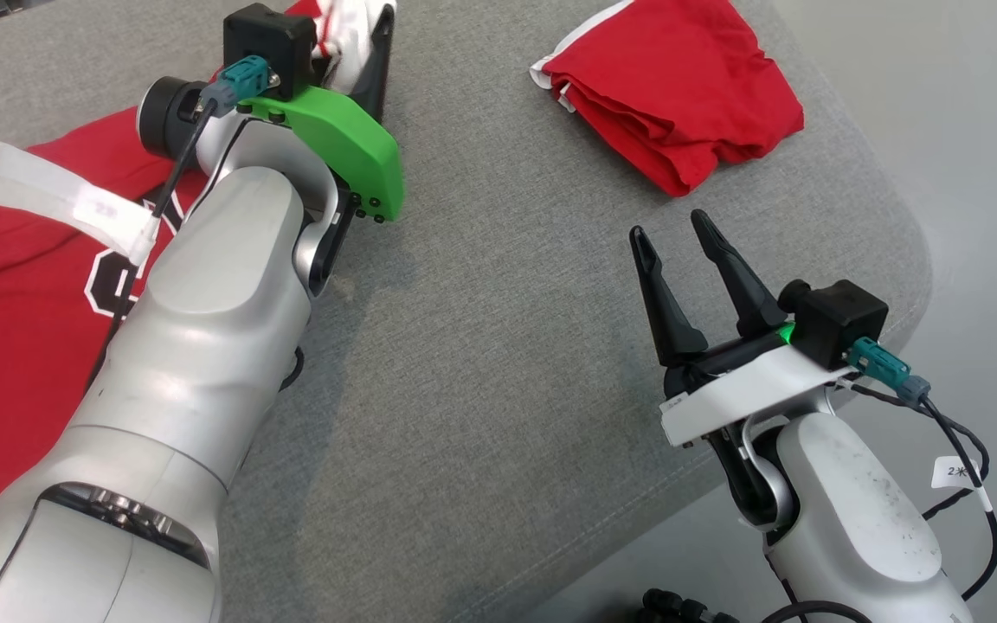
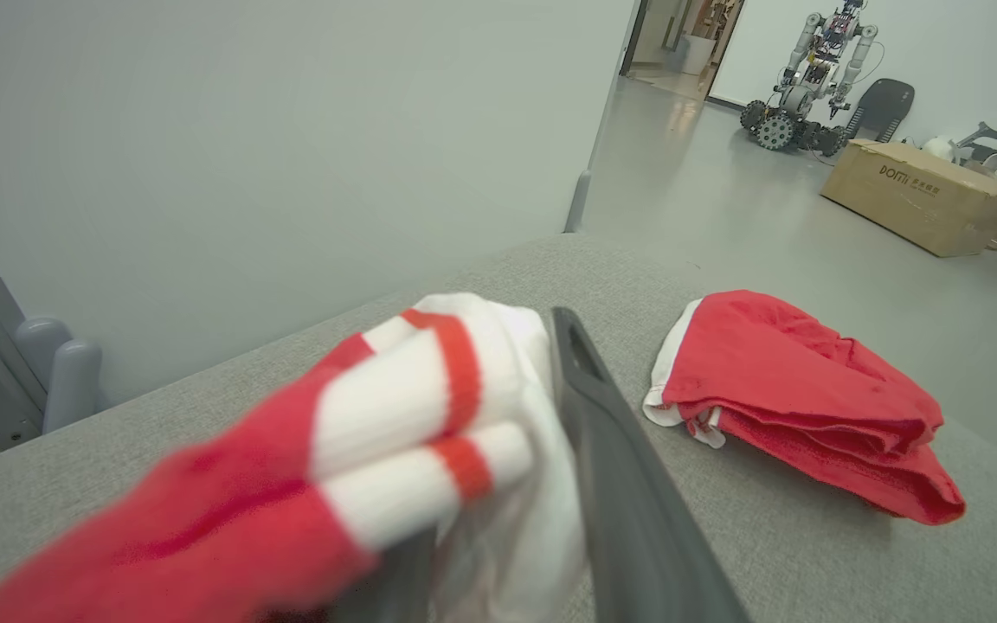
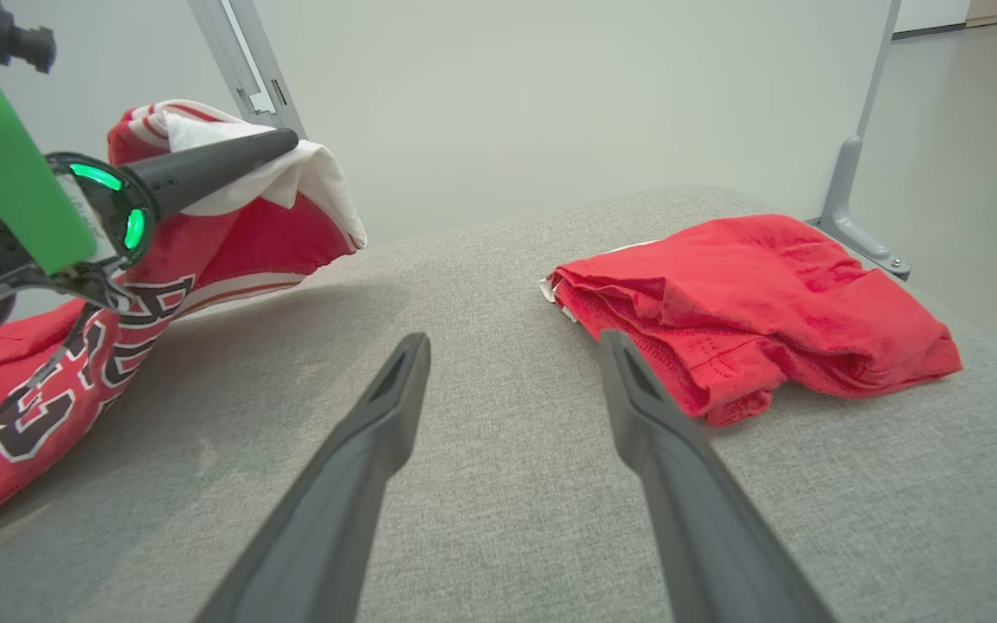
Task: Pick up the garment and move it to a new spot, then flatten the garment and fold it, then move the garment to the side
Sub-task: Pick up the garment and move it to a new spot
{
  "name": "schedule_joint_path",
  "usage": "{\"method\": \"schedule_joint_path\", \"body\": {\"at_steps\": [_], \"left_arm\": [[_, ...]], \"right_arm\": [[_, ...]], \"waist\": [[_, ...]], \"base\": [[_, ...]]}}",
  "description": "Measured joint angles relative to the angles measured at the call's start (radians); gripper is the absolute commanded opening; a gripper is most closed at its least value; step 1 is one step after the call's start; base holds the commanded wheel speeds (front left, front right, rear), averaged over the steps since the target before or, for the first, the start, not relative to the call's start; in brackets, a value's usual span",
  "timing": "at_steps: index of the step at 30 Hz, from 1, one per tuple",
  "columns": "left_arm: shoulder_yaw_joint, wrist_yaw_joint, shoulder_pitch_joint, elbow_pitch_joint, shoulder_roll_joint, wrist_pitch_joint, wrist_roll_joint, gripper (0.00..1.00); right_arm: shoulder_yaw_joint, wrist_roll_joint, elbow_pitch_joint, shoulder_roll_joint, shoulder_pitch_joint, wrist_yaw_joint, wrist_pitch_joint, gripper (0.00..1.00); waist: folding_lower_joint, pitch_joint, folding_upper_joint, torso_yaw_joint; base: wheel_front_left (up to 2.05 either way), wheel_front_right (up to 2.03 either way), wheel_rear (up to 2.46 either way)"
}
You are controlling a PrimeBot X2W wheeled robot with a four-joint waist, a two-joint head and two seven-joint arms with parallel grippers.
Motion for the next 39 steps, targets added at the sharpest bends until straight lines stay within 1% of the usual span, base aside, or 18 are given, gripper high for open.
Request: {"method": "schedule_joint_path", "body": {"at_steps": [4, 9, 15, 24, 28, 33, 34, 36, 37, 38, 39], "left_arm": [[0.026, -0.006, 0.004, -0.001, -0.002, 0.0, 0.007, 1.0], [0.028, -0.027, 0.107, -0.014, -0.004, -0.001, 0.004, 1.0], [0.057, -0.033, 0.278, -0.105, -0.005, -0.001, 0.006, 1.0], [0.125, -0.027, 0.502, -0.166, -0.005, -0.001, 0.056, 1.0], [0.193, -0.021, 0.582, -0.242, 0.013, -0.001, 0.093, 1.0], [0.311, 0.011, 0.712, -0.392, 0.04, -0.001, 0.175, 1.0], [0.361, 0.022, 0.768, -0.459, 0.042, -0.002, 0.208, 1.0], [0.417, 0.031, 0.829, -0.52, 0.041, -0.001, 0.245, 1.0], [0.444, 0.031, 0.859, -0.547, 0.041, -0.001, 0.263, 1.0], [0.444, 0.031, 0.859, -0.547, 0.041, -0.001, 0.263, 1.0], [0.472, 0.035, 0.887, -0.574, 0.039, -0.002, 0.272, 1.0]], "right_arm": [[-0.019, -0.004, 0.007, 0.0, 0.001, 0.0, 0.0, 1.0], [-0.04, -0.018, 0.017, 0.001, 0.007, 0.0, 0.0, 1.0], [-0.049, -0.04, 0.024, 0.002, 0.017, 0.0, 0.0, 1.0], [-0.066, -0.062, 0.042, 0.003, 0.053, 0.0, 0.0, 1.0], [-0.072, -0.069, 0.045, 0.003, 0.065, 0.0, 0.0, 1.0], [-0.078, -0.076, 0.054, 0.002, 0.086, 0.0, 0.0, 1.0], [-0.078, -0.077, 0.059, 0.001, 0.098, 0.0, 0.0, 1.0], [-0.076, -0.078, 0.065, 0.001, 0.11, 0.0, 0.0, 1.0], [-0.075, -0.079, 0.067, 0.001, 0.114, 0.0, 0.0, 1.0], [-0.075, -0.079, 0.067, 0.001, 0.114, 0.0, 0.0, 1.0], [-0.073, -0.08, 0.068, 0.001, 0.117, 0.0, 0.0, 1.0]], "waist": [[0.0, 0.002, 0.0, -0.003], [0.0, -0.012, 0.0, 0.027], [0.0, -0.052, -0.0001, 0.093], [0.0, -0.129, -0.0001, 0.213], [0.0, -0.161, 0.0, 0.266], [0.0, -0.204, 0.0, 0.323], [0.0, -0.223, 0.0, 0.342], [0.0, -0.242, -0.0001, 0.358], [0.0, -0.251, -0.0001, 0.365], [0.0, -0.251, -0.0001, 0.365], [0.0, -0.26, -0.0001, 0.373]], "base": [[0.0, 0.0, 0.0], [0.0, 0.0, 0.0], [0.0, 0.0, 0.0], [0.0, 0.0, 0.0], [0.0, 0.0, 0.0], [0.0, 0.0, 0.0], [0.0, 0.0, 0.0], [0.0, 0.0, 0.0], [0.0, 0.0, 0.0], [0.0, 0.0, 0.0], [0.0, 0.0, 0.0]]}}
